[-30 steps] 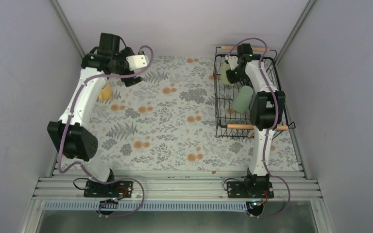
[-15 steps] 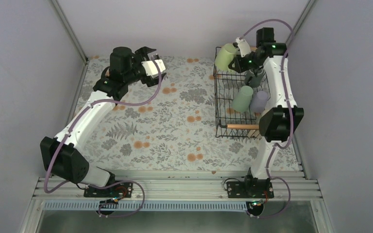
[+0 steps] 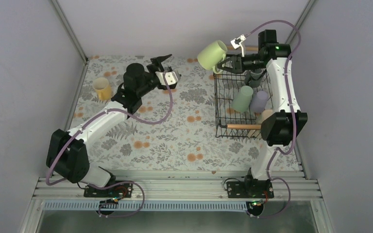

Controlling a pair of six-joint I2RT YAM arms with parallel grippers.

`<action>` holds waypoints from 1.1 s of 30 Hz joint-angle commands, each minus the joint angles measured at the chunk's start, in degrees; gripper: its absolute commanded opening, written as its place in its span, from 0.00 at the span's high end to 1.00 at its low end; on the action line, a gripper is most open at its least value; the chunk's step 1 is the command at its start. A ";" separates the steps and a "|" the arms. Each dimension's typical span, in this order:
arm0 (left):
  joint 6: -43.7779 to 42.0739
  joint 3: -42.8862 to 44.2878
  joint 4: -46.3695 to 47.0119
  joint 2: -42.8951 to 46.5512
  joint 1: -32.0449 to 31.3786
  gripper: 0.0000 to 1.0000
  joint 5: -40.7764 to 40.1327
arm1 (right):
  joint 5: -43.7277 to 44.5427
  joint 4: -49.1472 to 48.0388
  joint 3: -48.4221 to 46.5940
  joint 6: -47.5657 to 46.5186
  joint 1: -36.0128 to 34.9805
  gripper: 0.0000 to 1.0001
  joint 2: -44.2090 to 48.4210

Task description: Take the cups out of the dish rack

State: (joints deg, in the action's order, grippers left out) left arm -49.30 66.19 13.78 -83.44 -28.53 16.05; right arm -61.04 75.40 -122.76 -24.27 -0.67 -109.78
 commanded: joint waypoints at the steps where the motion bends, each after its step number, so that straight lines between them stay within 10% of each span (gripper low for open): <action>1: 0.31 -5.27 17.17 -0.46 -1.20 0.12 0.25 | -17.53 -1.83 -2.97 4.16 0.02 0.97 -1.84; 6: 1.89 -9.06 27.74 -3.29 -1.93 0.47 -1.70 | -20.49 -1.87 -0.78 3.88 -0.76 0.97 -2.34; 24: -0.68 -8.63 46.59 -13.47 -7.81 0.37 -8.55 | -15.65 -1.83 6.99 2.55 -9.56 0.97 0.22; 33: -1.68 -9.65 48.95 -12.34 -9.17 0.92 -10.84 | -14.92 -1.83 8.48 2.65 -9.70 0.98 2.10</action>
State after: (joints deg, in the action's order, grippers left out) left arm -51.99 56.88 58.00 -97.12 -35.97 4.60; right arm -74.89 76.86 -114.26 -18.74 -9.63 -110.69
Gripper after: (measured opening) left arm 0.154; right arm 0.116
